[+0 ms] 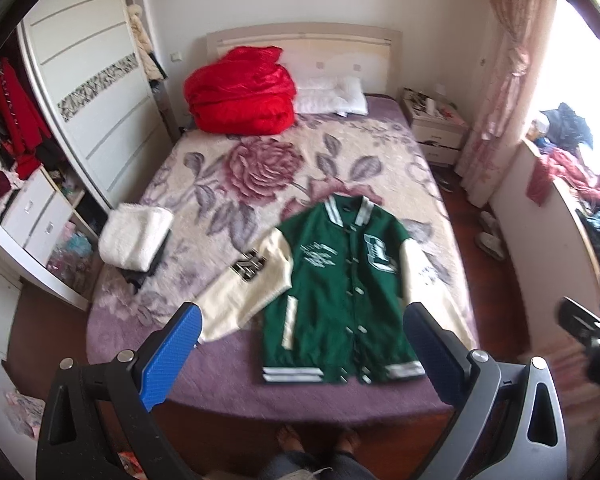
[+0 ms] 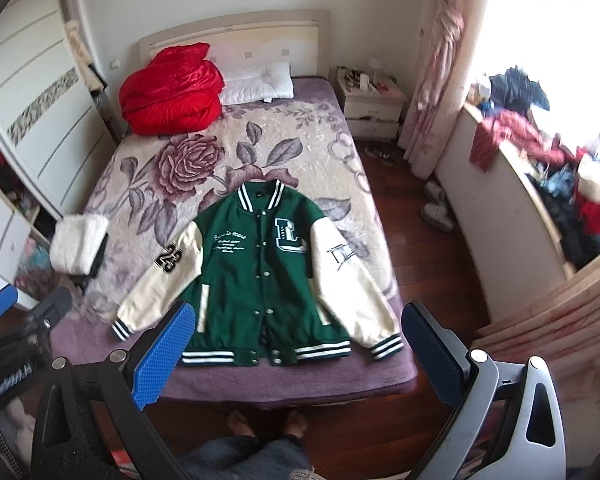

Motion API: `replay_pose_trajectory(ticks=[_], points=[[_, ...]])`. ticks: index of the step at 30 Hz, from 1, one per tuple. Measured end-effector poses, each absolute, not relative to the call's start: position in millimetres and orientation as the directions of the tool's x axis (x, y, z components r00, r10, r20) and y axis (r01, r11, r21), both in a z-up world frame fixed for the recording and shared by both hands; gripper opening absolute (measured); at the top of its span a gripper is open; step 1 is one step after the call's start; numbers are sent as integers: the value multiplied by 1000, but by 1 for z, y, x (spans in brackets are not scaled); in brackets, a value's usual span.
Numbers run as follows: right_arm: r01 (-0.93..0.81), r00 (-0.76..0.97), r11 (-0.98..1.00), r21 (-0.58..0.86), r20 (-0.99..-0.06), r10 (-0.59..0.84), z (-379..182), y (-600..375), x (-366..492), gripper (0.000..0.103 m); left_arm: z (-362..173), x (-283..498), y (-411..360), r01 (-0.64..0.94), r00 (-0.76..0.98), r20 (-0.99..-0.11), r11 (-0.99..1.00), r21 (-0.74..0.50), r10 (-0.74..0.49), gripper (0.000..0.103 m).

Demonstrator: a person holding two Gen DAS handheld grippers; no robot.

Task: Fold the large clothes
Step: 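Grasp the cream sleeve cuff with the right gripper and lift it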

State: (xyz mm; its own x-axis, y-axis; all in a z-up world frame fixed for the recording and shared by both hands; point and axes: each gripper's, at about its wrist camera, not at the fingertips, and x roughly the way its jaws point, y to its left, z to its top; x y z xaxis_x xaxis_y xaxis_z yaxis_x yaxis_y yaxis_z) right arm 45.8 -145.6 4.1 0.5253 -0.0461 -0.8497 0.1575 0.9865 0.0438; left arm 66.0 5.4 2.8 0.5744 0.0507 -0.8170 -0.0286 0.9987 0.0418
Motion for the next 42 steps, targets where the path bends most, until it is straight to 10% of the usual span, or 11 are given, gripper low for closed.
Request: replay_pose_trajectory(ticks=[9,26,29,31,33,38,42], points=[[542,357,835,94,-925,-127,-172,-266,77,91,-139,130,23,-18,523,-835,982,187,169,103],[918,196,281,281,-935,296,-658,-467,62,80,-442,206,-27,-53,137,-942,952,302,306,103],[919,238,233,318,-919,313,-681,-466,72,74,-470,221,-44,-19,140,-940,950,312,311,103],[896,251,299,328,-930,270,-676,-462,88,25,-484,230,-56,6,155,-937,948,318,313,103],[891,247,334,306,-946,208,-657,-462,98,16,-493,236,-66,29,168,-936,947,320,311,103],[890,245,386,245,-968,50,-628,-494,118,16,-512,254,-90,78,171,-945,952,295,278,103],[907,220,318,276,-955,201,-664,-506,122,41,-521,266,-105,125,165,-946,945,301,279,103]])
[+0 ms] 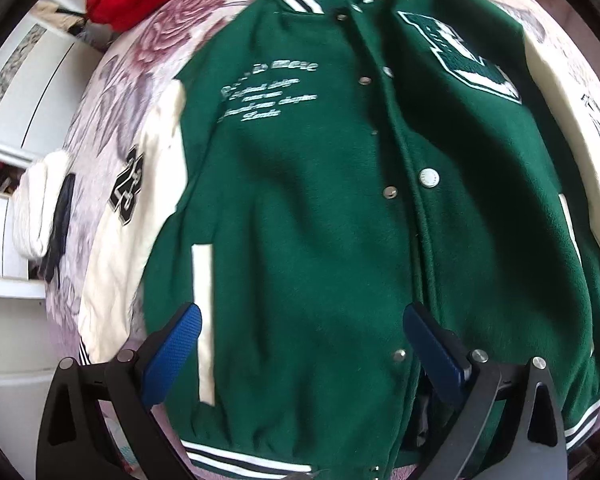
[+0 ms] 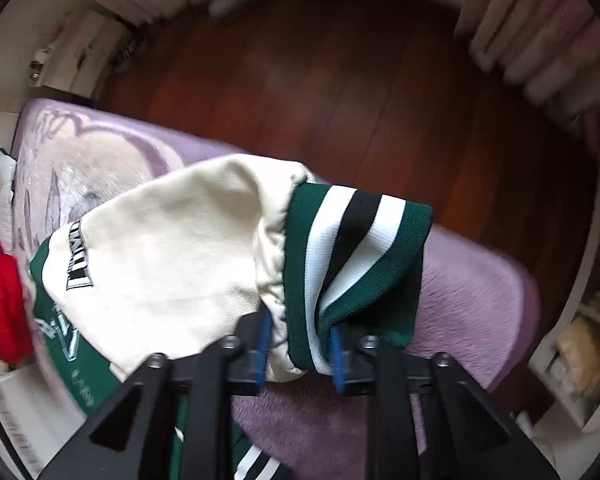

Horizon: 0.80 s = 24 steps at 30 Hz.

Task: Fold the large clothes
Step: 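Grasp the cream sleeve cuff with the right gripper and lift it, then carry the held sleeve across the jacket body with the right gripper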

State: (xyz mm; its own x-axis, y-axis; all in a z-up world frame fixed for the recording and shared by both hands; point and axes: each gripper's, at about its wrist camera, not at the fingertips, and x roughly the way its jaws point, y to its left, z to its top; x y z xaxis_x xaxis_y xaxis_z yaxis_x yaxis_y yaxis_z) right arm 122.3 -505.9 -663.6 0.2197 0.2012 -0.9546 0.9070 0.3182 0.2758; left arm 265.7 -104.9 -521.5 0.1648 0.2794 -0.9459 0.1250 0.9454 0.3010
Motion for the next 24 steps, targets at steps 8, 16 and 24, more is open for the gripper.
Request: replay_pose_trajectory(ticks=[8,16,24], points=[[860,492,1,510,-830,263,-668,-460,63,76,-529,305,-117,142,197,-932,931,335,305,103],[729,676,-237,642,-730,104,-744,-440,123,77,-537,348,-130,146,219,-922,924,354,319,103],[698,708,-101,709,-704,-51,-667,-487,194,4,-527,398,-149,164,227,-933,934,319,279,103]])
